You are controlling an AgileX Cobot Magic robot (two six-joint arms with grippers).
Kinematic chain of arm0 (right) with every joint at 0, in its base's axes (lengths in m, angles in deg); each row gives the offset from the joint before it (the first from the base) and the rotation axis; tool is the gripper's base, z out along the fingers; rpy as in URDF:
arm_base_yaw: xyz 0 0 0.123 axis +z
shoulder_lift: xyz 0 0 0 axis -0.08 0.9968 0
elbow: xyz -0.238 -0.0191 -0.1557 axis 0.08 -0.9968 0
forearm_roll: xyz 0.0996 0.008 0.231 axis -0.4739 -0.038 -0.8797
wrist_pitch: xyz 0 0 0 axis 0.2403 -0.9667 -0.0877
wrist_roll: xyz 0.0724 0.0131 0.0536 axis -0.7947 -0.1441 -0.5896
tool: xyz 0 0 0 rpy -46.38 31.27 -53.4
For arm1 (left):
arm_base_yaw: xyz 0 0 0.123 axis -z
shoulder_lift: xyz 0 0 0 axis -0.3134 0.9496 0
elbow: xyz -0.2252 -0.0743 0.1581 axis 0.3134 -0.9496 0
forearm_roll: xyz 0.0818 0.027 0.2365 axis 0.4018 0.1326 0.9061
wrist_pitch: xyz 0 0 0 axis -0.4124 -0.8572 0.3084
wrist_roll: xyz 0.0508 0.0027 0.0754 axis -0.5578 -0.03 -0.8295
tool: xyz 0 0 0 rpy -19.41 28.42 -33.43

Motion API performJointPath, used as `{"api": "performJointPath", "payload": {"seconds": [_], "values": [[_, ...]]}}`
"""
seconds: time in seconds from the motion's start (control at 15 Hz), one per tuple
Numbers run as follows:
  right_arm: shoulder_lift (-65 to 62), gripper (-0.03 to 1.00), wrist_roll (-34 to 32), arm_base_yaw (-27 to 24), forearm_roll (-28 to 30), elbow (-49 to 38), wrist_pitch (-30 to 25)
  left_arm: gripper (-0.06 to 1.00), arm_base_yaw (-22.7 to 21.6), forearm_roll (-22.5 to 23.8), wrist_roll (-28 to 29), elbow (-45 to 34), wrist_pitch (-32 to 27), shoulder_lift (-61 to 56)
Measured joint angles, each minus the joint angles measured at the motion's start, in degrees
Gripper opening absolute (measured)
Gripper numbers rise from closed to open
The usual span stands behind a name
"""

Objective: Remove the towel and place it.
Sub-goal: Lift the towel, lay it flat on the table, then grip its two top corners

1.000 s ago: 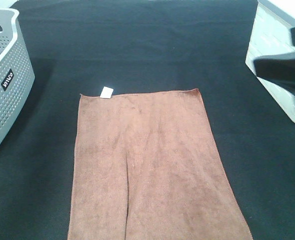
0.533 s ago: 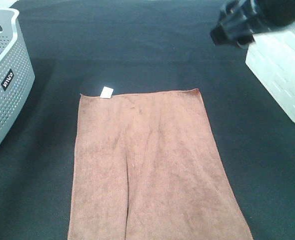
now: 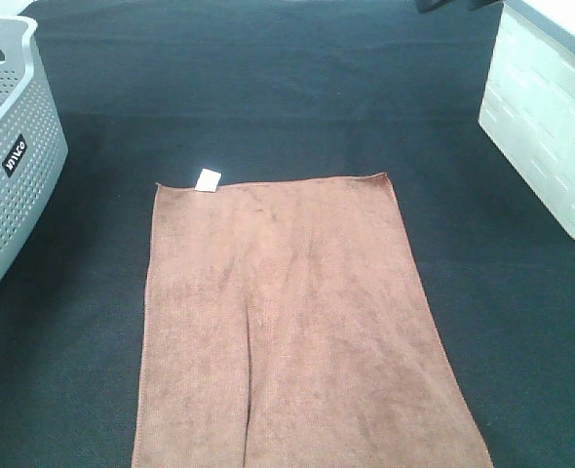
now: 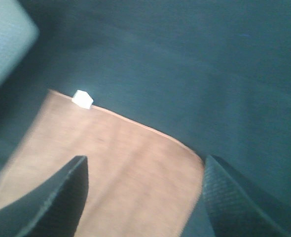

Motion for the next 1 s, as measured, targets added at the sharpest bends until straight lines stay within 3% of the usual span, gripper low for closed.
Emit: {"api": "performJointPath", "payload": {"seconds": [0.07,0.33,0.47,0.67,1.0], "values": [[4.9,0.63,3.1,-2.8,-4.5,4.5,-4.1,0.88,0.2,-0.8,0.6,6.5,-4.4,6.3],[18.1,0.61,3.6,-4.2,-3.2,15.6,-9.3,0.88,4.1,5.1,5.7,19.0,-8.1,19.5],[23.9,0.61,3.6,-4.2,-2.2,20.5,-11.5,0.87,5.8,4.7,5.8,21.1,-9.4,24.4],[29.3,0.61,3.6,-4.2,-0.9,23.5,-11.3,0.87,6.1,3.3,5.4,21.3,-11.2,30.5],[36.2,0.61,3.5,-4.2,2.3,23.6,-6.5,0.85,6.5,1.9,4.4,21.4,-13.3,35.9]]}}
